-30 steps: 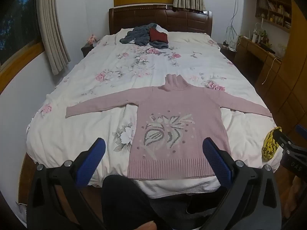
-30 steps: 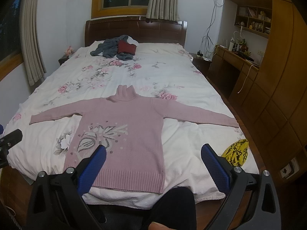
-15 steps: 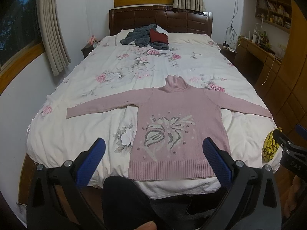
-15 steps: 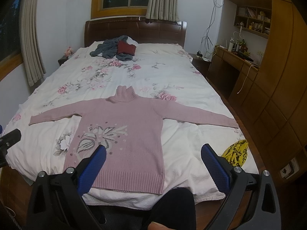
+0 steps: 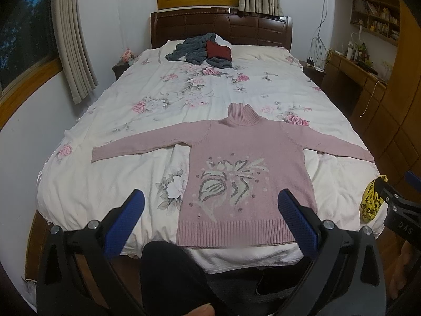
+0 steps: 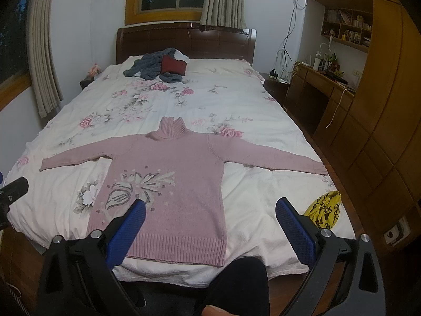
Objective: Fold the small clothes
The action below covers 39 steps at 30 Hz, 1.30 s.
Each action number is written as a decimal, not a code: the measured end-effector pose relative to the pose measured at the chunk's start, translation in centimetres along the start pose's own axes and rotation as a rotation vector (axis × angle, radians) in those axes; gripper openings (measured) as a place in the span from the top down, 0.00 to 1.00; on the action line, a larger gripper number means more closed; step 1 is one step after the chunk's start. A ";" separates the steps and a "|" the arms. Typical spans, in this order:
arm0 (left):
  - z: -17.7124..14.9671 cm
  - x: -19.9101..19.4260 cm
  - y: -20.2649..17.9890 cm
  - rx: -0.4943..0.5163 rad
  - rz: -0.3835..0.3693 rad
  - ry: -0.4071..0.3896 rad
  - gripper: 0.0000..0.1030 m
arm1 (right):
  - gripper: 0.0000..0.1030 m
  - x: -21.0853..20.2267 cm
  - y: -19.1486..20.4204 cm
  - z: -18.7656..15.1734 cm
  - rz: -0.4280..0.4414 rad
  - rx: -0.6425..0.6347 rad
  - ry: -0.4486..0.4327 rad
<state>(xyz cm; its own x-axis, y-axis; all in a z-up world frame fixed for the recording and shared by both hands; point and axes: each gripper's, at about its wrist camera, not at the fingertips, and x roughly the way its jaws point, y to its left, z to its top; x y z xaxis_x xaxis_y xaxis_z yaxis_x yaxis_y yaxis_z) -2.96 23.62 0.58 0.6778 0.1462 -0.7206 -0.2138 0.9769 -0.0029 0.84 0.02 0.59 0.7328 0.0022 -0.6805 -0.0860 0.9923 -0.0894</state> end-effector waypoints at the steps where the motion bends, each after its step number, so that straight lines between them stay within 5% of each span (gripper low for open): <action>1: 0.0 0.0 0.0 0.000 0.000 0.000 0.03 | 0.03 0.0 0.0 0.0 0.000 -0.001 -0.001; 39: -0.9 4.0 -0.2 -0.021 -0.018 0.060 0.03 | 0.03 2.9 -0.6 -0.4 -0.032 -0.018 0.022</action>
<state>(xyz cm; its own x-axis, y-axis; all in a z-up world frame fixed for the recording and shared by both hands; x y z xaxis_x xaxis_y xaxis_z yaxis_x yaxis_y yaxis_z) -0.87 23.86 -2.93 0.6386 0.1182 -0.7604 -0.2172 0.9756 -0.0308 2.78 -0.62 -1.63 0.7204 -0.0324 -0.6928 -0.0750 0.9894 -0.1243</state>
